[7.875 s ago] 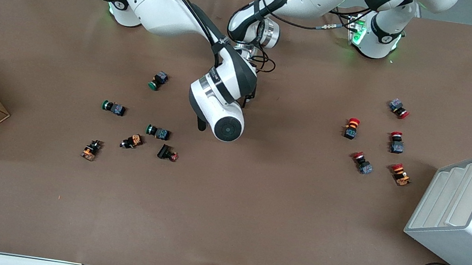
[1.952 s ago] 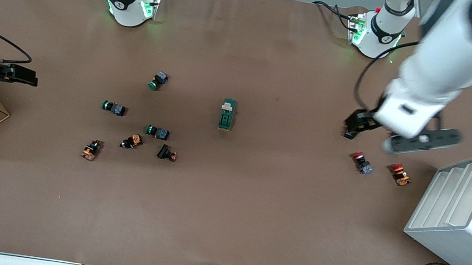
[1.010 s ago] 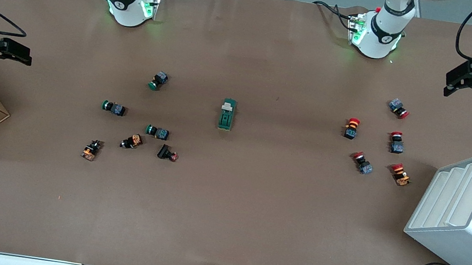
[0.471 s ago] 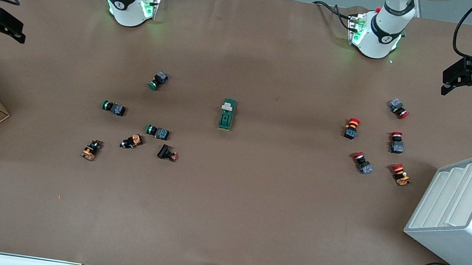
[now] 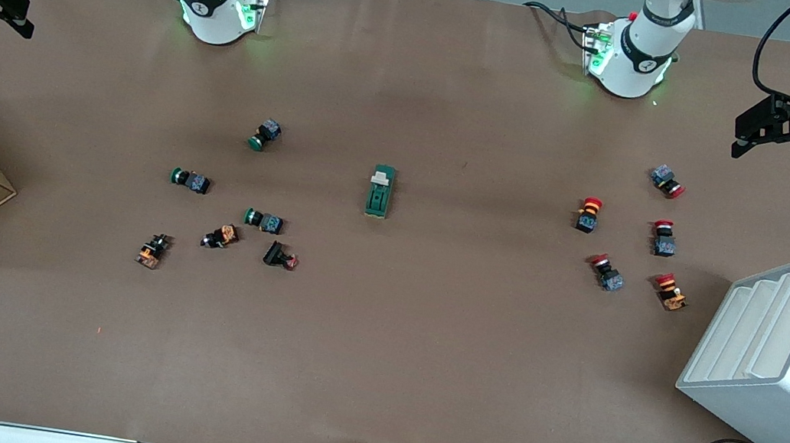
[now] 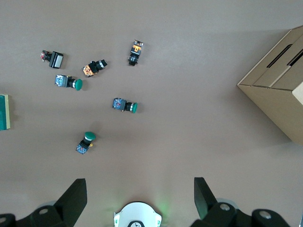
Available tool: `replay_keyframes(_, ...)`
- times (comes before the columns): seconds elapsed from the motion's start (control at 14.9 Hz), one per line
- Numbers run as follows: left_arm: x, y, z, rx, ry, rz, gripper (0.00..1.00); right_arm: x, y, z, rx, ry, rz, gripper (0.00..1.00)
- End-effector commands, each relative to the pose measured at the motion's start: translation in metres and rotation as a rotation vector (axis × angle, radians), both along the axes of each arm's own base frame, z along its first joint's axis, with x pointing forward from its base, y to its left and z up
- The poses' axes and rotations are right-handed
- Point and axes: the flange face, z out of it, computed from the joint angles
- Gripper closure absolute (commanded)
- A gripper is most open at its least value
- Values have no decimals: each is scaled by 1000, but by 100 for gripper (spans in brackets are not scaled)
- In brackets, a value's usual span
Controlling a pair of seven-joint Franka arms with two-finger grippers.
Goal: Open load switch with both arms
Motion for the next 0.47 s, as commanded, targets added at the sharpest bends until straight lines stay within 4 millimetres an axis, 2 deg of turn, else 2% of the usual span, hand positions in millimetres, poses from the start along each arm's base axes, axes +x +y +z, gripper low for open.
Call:
replay_keyframes(0.0, 1, -3, 3, -14, -5, 28, 0, -12, 4, -1, 14, -17, 17, 0)
replay_keyframes(0.13, 1, -5, 2, -14, 0, 86, 0, -13, 5, -4, 16, -10, 19, 0)
replay_keyframes(0.4, 0, -9, 2, -13, 0, 93, 0, -12, 6, -1, 16, -18, 19, 0)
